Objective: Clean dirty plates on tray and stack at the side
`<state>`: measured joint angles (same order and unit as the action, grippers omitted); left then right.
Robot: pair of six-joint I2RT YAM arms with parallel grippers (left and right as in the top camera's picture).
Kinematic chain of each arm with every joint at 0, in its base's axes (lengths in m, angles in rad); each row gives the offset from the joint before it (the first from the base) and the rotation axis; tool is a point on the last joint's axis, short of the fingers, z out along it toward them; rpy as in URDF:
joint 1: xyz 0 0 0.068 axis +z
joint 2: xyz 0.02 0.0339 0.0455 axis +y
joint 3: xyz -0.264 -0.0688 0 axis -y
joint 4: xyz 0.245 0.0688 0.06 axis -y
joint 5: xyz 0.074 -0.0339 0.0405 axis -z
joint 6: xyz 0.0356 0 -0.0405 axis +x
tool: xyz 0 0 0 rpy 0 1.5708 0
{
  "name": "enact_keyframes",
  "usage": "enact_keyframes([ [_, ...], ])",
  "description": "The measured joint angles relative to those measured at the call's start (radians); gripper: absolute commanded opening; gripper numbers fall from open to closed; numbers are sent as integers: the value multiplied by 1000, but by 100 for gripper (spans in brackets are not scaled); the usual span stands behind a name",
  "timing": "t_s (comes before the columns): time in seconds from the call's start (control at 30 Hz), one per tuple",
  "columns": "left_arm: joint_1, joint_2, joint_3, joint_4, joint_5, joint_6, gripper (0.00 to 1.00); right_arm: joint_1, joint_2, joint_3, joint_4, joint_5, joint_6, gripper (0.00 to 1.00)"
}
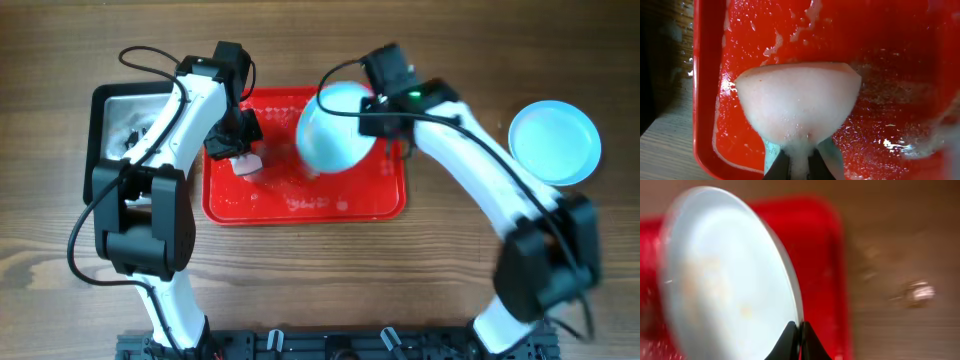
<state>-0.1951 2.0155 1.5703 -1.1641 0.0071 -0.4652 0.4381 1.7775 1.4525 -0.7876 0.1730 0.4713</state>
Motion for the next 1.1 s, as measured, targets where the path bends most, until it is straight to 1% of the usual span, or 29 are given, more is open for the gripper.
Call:
enact_keyframes([
  [0.07, 0, 0, 0, 2, 0, 0, 4, 1, -84, 1, -11, 134, -42, 4],
  [0.1, 0, 0, 0, 2, 0, 0, 4, 5, -99, 1, -19, 188, -59, 4],
  [0.2, 0, 0, 0, 6, 0, 0, 4, 48, -103, 1, -36, 433, -138, 4],
  [0.27, 0, 0, 0, 21, 0, 0, 4, 115, -103, 1, -35, 613, -188, 4],
  [0.33, 0, 0, 0, 32, 0, 0, 4, 193, -103, 1, -16, 745, -238, 4],
  [0.4, 0, 0, 0, 36, 0, 0, 4, 266, -103, 1, 7, 821, -295, 4],
  [0.47, 0, 0, 0, 36, 0, 0, 4, 324, -101, 1, 6, 857, -343, 4],
  [0.53, 0, 0, 0, 36, 0, 0, 4, 338, -88, 1, 6, 872, -382, 5],
  [0.6, 0, 0, 0, 36, 0, 0, 4, 338, -73, 1, 2, 872, -390, 4],
  [0.63, 0, 0, 0, 36, 0, 0, 5, 335, -70, 1, -14, 847, -363, 4],
  [0.67, 0, 0, 0, 36, 0, 0, 5, 330, -68, 1, -25, 808, -332, 9],
  [0.7, 0, 0, 0, 37, 0, 0, 6, 314, -68, 1, -41, 733, -277, 27],
  [0.73, 0, 0, 0, 37, 0, 0, 7, 293, -66, 1, -52, 671, -234, 52],
  [0.77, 0, 0, 0, 37, 0, 0, 7, 252, -66, 1, -70, 579, -182, 64],
  [0.8, 0, 0, 0, 38, 0, 0, 8, 178, -64, 1, -94, 454, -112, 68],
  [0.9, 0, 0, 0, 39, 0, 0, 8, 15, -61, 1, -135, 212, -48, 68],
  [0.93, 0, 0, 0, 39, 0, 0, 8, -30, -61, 1, -145, 159, -36, 68],
  [0.97, 0, 0, 0, 39, 0, 0, 8, -135, -61, 1, -159, 54, -29, 68],
  [1.03, 0, 0, 0, 39, 0, 0, 8, -283, -61, -9, -148, -83, -39, 68],
  [1.1, 0, 0, 0, 39, 0, 0, 8, -371, -60, -70, -96, -167, -69, 68],
])
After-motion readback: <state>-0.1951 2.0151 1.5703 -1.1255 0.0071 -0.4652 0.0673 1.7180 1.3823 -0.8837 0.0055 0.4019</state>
